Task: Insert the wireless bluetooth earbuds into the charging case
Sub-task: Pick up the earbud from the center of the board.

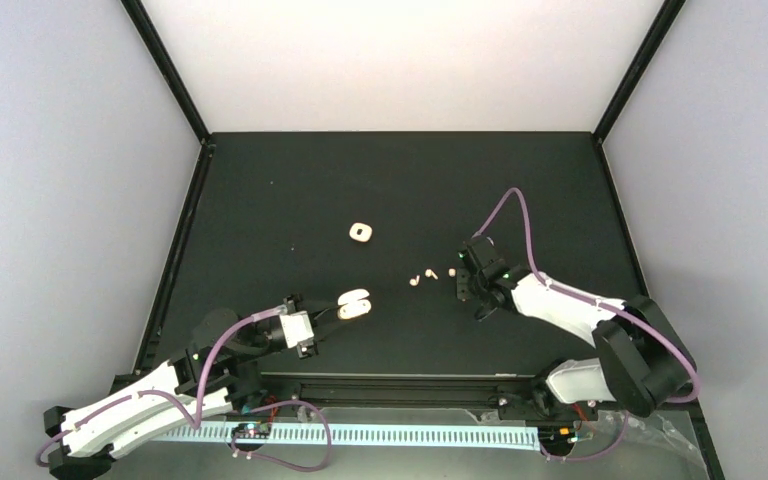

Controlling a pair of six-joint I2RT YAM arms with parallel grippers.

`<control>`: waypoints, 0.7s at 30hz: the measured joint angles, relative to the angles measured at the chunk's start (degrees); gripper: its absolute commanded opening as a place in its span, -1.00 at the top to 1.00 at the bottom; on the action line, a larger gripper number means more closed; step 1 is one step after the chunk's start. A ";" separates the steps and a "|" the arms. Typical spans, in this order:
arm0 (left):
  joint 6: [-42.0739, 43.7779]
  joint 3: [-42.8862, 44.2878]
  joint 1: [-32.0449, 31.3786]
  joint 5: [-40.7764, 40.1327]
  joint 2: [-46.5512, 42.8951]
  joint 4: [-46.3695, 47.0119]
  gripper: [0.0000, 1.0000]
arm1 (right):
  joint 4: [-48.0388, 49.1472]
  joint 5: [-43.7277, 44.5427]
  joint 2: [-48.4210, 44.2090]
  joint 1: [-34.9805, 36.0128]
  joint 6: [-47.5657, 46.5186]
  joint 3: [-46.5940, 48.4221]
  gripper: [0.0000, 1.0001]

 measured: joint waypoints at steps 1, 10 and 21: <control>0.00 0.00 0.00 0.00 0.02 0.00 0.97 | 0.07 -0.02 0.26 0.00 -0.07 0.09 0.31; 0.00 0.00 0.00 0.00 0.37 0.00 0.97 | 1.09 -0.37 3.04 -0.22 -0.46 1.29 0.34; 0.00 0.00 0.00 0.00 0.37 0.00 0.97 | 1.75 -1.25 4.13 -0.22 -1.09 1.70 0.47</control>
